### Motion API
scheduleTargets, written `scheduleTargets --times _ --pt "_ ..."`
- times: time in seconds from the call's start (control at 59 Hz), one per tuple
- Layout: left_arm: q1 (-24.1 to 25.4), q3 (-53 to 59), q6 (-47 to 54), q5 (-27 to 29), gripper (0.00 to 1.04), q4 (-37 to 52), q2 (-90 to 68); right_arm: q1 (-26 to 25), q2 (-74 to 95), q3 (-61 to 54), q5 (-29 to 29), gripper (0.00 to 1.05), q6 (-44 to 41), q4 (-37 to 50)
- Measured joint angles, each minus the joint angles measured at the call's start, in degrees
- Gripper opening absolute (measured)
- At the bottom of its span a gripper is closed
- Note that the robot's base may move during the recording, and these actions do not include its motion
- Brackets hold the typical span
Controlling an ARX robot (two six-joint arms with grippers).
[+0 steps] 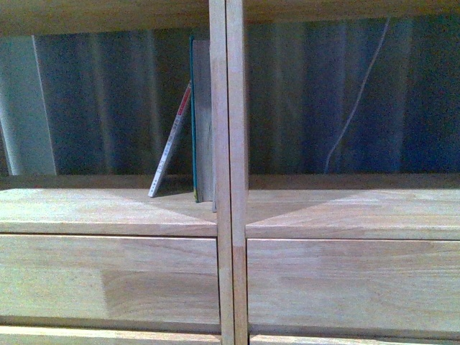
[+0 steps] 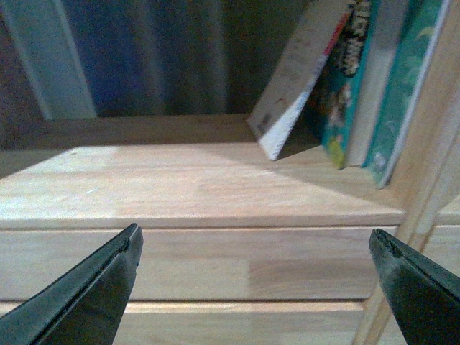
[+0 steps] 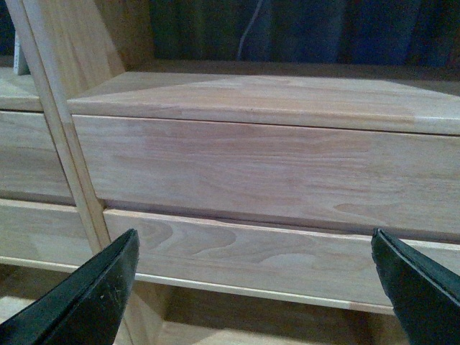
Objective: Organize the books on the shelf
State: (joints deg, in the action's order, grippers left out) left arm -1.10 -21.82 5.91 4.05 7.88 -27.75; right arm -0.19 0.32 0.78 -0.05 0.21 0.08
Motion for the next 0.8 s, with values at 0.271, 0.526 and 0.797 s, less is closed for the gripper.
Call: scheduleTargets --times 0.271,0.526,0.797 --pt "0.59 10.56 -4.37 -3.28 0.72 -10.21 19.34 0.00 0.00 0.00 0.00 0.98 0.00 0.00" --pt "0.76 14.93 -5.38 -3.93 0.27 -9.27 22.10 0.00 0.00 0.00 0.00 0.98 0.00 0.00" --pt "0.76 17.55 -5.60 -3.91 0.03 -8.66 23.98 0.00 0.00 0.00 0.00 0.98 0.00 0.00"
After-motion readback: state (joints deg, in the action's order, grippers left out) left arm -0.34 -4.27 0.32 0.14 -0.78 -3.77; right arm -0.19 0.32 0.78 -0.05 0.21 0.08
